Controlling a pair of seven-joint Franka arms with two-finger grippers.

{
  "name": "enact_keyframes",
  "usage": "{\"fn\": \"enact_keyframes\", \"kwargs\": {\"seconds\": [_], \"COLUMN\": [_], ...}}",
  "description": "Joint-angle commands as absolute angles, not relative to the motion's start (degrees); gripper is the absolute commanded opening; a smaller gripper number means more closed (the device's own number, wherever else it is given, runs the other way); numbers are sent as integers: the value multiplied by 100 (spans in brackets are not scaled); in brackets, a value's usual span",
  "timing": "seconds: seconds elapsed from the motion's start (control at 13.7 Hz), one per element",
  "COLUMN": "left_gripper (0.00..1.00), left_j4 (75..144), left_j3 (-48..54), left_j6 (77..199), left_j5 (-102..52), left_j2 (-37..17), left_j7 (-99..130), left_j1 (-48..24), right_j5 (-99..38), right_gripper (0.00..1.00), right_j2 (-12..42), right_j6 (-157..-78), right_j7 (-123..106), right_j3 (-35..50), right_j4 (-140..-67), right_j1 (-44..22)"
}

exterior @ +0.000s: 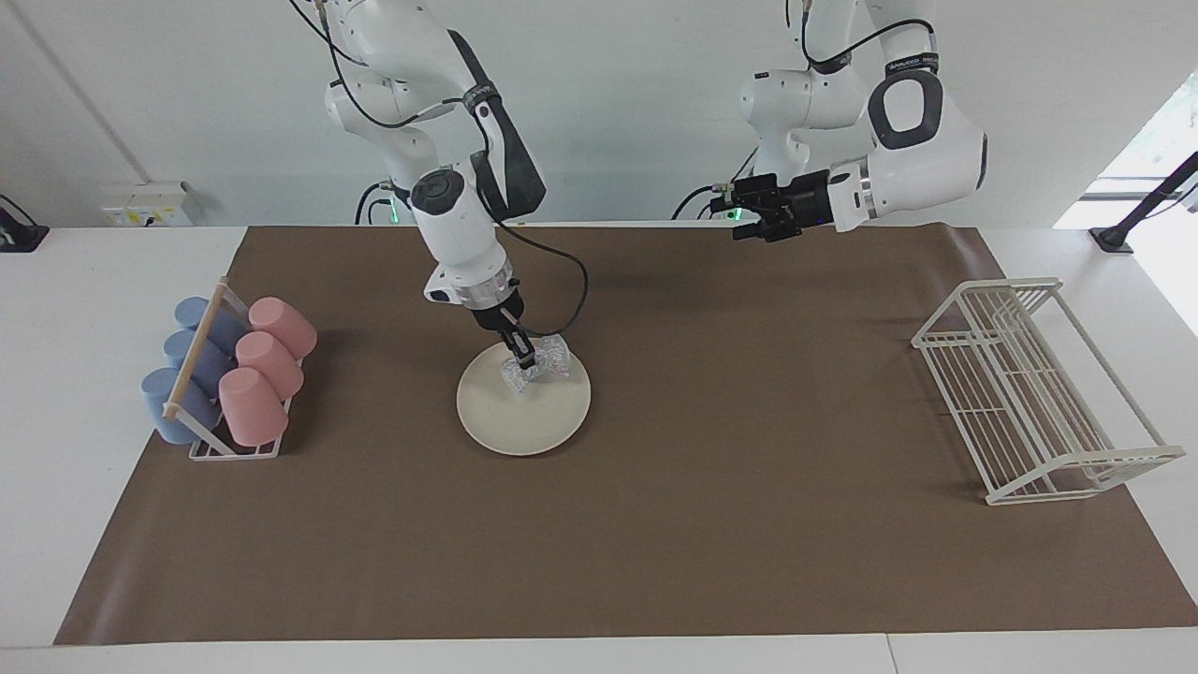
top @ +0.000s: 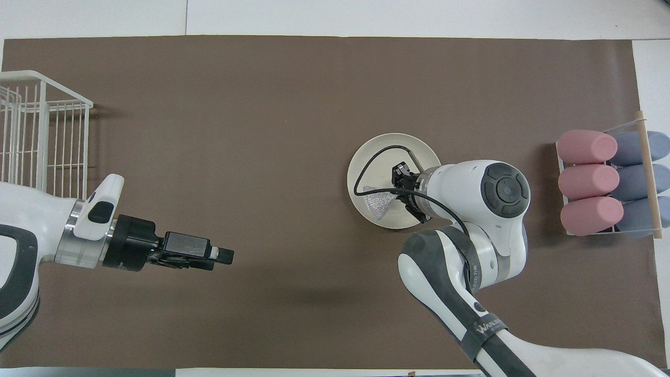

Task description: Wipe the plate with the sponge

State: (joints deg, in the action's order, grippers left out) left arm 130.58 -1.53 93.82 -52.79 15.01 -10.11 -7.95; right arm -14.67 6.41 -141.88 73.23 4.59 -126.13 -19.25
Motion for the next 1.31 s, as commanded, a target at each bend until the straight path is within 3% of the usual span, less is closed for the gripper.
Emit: {"fn": "enact_keyframes", "kwargs": {"seconds": [0.0,0.36,0.8,1.02,1.24], "left_gripper": [100,100,100,100,100], "left_j4": [12806,12612,12296,12261,12261], "left_j3": [-132,-132,-114,-114,-114], "left_j6": [9255,9299,9421,9623,9703], "left_j5": [-4573,-3263,-1769,-1381,-1266], "left_j2": [1529,1503,1318,1310,1301], "left_j7": [-853,-861,-782,-782,-782], "left_j1": [-529,-281,-316,-343,-282], "right_j5": [-1415,-1415,-1433,-1433,-1547], "right_gripper": [0,0,0,0,0], "right_j2": [597,887,1283,1494,1503], "right_j6": [-14317,-14555,-14958,-15432,-15434], "right_j7": [7181,6927,5900,5231,5509], "right_j3": [519,519,519,519,536], "right_j4": [-12946,-13034,-13096,-13052,-13052], "right_j1": [-1925,-1899,-1381,-1099,-1247]}}
